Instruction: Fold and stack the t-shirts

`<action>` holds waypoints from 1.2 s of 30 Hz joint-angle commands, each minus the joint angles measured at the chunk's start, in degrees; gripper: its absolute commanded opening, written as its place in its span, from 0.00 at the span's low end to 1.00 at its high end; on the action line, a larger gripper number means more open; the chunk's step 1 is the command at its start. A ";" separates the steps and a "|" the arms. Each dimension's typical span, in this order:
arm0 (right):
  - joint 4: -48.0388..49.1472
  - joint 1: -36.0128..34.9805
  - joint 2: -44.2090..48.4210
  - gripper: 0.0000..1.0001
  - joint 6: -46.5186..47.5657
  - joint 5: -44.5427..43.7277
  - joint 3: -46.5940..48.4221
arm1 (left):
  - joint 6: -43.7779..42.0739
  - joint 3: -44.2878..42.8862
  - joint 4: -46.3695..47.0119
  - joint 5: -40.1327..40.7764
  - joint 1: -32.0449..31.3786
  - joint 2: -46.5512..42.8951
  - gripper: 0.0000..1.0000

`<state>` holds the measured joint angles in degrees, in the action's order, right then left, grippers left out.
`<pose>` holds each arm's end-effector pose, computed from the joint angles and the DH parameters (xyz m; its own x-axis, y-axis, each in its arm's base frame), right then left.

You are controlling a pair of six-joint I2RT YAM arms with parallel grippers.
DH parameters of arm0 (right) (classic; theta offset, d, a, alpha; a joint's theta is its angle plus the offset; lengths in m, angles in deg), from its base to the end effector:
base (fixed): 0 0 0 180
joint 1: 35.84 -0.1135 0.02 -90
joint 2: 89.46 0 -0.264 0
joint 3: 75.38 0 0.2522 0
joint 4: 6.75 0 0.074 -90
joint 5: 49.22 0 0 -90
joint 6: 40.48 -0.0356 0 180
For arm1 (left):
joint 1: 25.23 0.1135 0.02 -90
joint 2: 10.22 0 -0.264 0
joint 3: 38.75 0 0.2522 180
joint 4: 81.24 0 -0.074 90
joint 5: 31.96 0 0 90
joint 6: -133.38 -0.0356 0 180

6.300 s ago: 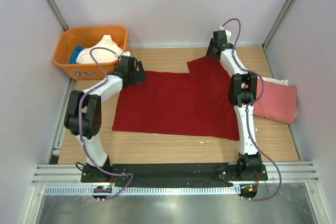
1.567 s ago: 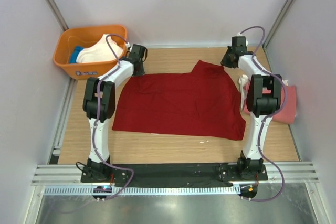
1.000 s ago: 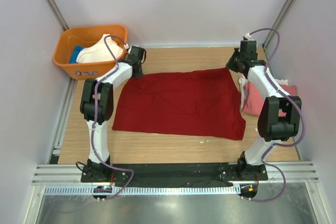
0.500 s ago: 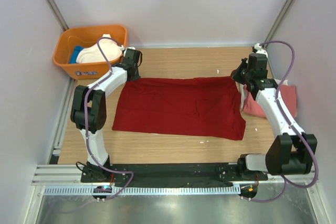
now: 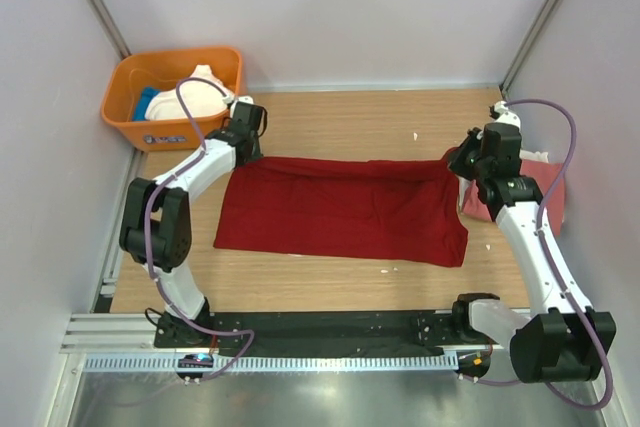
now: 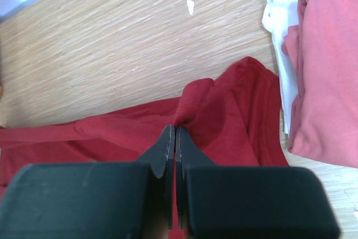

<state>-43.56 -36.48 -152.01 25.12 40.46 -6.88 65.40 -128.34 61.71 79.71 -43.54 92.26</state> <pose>0.2432 0.0025 0.3177 -0.4697 0.4079 -0.7829 0.2061 0.9130 0.3520 0.3761 -0.1106 0.2330 -0.6985 -0.1359 -0.7026 -0.2109 0.9773 0.0207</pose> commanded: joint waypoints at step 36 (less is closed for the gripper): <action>-11.76 -0.06 31.51 0.35 -19.45 -9.00 -22.83 | 14.10 24.76 5.44 14.54 -13.24 -12.38 0.44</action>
<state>-55.20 -36.48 -124.03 10.19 34.47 -29.22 74.87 -106.11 63.94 90.12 -55.93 82.73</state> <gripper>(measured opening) 0.293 0.364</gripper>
